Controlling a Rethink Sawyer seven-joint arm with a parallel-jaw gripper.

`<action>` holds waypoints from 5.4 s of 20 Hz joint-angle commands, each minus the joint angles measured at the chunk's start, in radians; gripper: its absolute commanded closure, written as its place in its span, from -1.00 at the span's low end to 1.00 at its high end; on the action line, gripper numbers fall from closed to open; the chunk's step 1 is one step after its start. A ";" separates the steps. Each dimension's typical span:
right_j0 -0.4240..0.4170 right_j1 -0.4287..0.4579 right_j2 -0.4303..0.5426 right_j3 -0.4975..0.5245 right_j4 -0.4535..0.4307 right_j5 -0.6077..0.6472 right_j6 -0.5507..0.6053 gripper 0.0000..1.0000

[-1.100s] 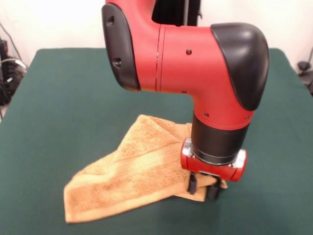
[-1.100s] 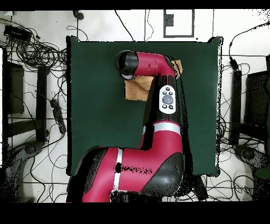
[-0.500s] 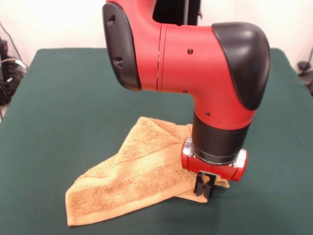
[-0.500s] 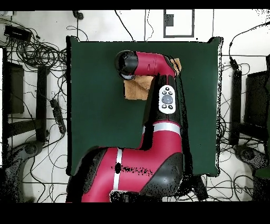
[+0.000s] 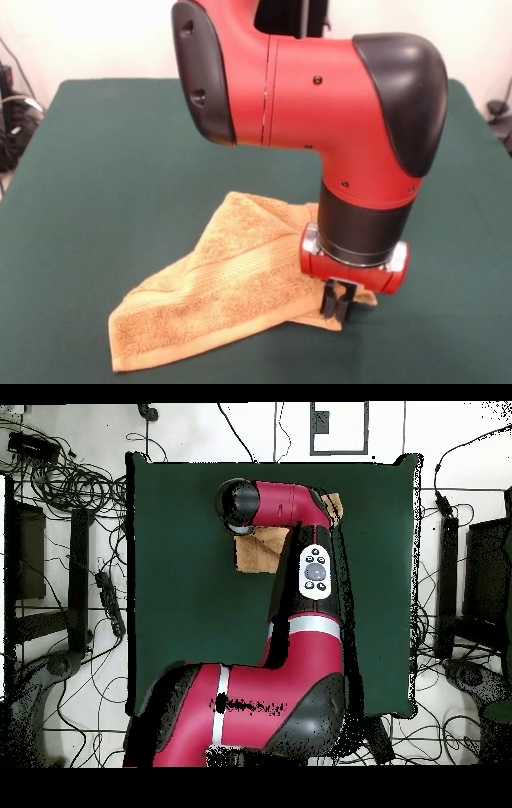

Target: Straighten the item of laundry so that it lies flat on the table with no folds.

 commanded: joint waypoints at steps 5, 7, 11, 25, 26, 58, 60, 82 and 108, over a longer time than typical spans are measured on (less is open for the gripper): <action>0.037 -0.112 0.050 -0.004 0.039 0.340 0.031 1.00; 0.031 -0.117 0.060 -0.006 0.044 0.347 0.034 1.00; 0.036 -0.134 0.058 -0.003 0.039 0.344 0.052 1.00; 0.013 -0.059 0.091 -0.089 0.036 0.296 0.046 -1.00; 0.013 -0.058 0.090 -0.090 0.035 0.291 0.046 -1.00; 0.044 -0.014 0.046 0.159 0.002 -0.025 0.142 -1.00; 0.049 -0.010 0.039 0.153 0.001 -0.024 0.147 -1.00; 0.100 -0.094 -0.032 0.225 0.039 0.077 0.235 -1.00; 0.031 -0.304 -0.004 0.487 0.043 0.076 0.089 -1.00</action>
